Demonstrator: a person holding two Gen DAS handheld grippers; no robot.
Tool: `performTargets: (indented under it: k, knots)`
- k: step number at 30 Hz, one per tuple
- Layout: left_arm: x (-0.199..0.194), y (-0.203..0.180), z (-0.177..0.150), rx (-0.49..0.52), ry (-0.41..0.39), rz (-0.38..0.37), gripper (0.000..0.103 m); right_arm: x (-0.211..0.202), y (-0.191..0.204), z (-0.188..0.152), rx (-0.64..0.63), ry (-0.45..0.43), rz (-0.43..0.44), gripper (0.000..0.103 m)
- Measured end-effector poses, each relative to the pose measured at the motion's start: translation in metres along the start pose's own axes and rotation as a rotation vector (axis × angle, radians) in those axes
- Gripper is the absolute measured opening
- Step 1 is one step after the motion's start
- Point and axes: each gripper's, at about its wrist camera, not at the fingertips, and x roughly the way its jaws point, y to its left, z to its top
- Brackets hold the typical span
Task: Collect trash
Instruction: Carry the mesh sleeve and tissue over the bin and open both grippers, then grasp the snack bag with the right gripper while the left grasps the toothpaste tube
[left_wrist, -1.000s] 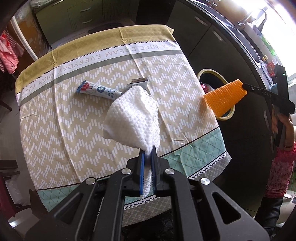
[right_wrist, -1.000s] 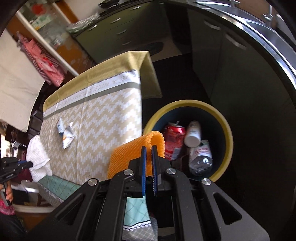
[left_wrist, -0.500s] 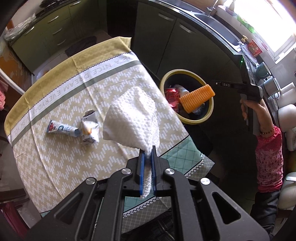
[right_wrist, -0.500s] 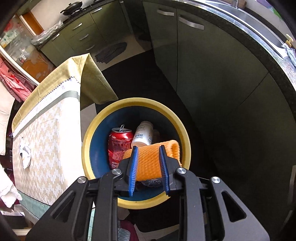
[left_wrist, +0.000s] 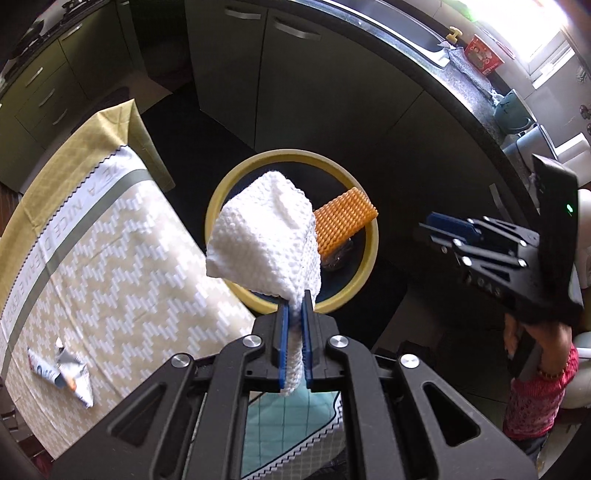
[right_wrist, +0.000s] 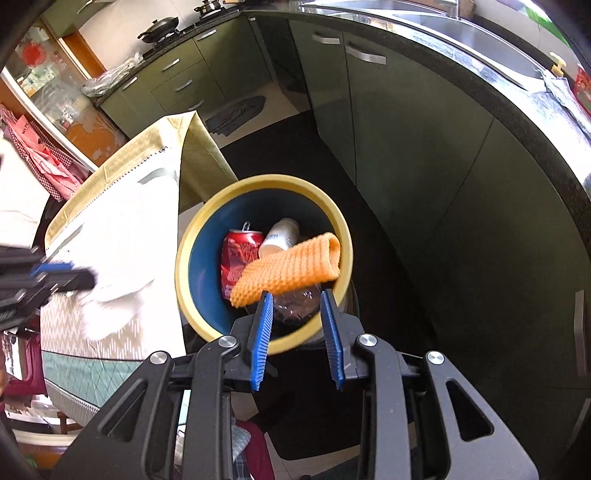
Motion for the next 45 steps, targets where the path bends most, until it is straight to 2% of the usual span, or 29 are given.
performTargets:
  k: [4, 6, 8, 9, 12, 15, 19, 21, 23, 28, 31, 36, 40, 45]
  knots:
    - [0.035, -0.004, 0.025, -0.016, 0.039, 0.011, 0.007, -0.004, -0.007, -0.009, 0.002, 0.007, -0.002, 0.029]
    - [0.046, -0.004, 0.033, -0.02, 0.054, 0.029, 0.008, -0.006, -0.01, -0.014, 0.002, 0.009, -0.005, 0.037]
    - [0.055, 0.0, 0.037, -0.035, 0.066, 0.032, 0.012, -0.008, -0.013, -0.017, 0.0, 0.008, -0.013, 0.037]
    - [0.057, 0.003, 0.037, -0.041, 0.07, 0.029, 0.018, -0.008, -0.013, -0.018, 0.0, 0.008, -0.013, 0.037]
    - [0.055, 0.011, 0.035, -0.054, 0.068, 0.03, 0.022, -0.009, -0.012, -0.021, -0.008, 0.012, -0.021, 0.037]
    - [0.035, 0.026, 0.021, -0.067, 0.058, 0.007, 0.022, -0.009, -0.003, -0.025, -0.025, 0.017, -0.016, 0.037]
    - [-0.019, 0.061, -0.014, -0.092, 0.013, -0.002, 0.022, -0.009, 0.027, -0.027, -0.08, 0.023, 0.015, 0.037]
    - [-0.052, 0.089, -0.041, -0.129, -0.016, 0.015, 0.029, -0.007, 0.052, -0.026, -0.128, 0.027, 0.038, 0.037]
    - [-0.084, 0.117, -0.07, -0.171, -0.044, 0.041, 0.033, -0.001, 0.082, -0.022, -0.188, 0.038, 0.069, 0.037]
    - [-0.146, 0.188, -0.148, -0.321, -0.115, 0.113, 0.034, 0.024, 0.186, -0.006, -0.366, 0.088, 0.151, 0.037]
    - [-0.162, 0.226, -0.195, -0.41, -0.119, 0.123, 0.034, 0.04, 0.249, 0.004, -0.441, 0.122, 0.209, 0.038]
    - [-0.165, 0.27, -0.253, -0.508, -0.111, 0.108, 0.034, 0.081, 0.34, 0.015, -0.441, 0.253, 0.315, 0.049]
    - [-0.164, 0.287, -0.277, -0.525, -0.116, 0.085, 0.034, 0.118, 0.372, 0.021, -0.369, 0.359, 0.317, 0.049]
    - [-0.16, 0.297, -0.291, -0.52, -0.12, 0.059, 0.034, 0.145, 0.389, 0.027, -0.306, 0.41, 0.295, 0.053]
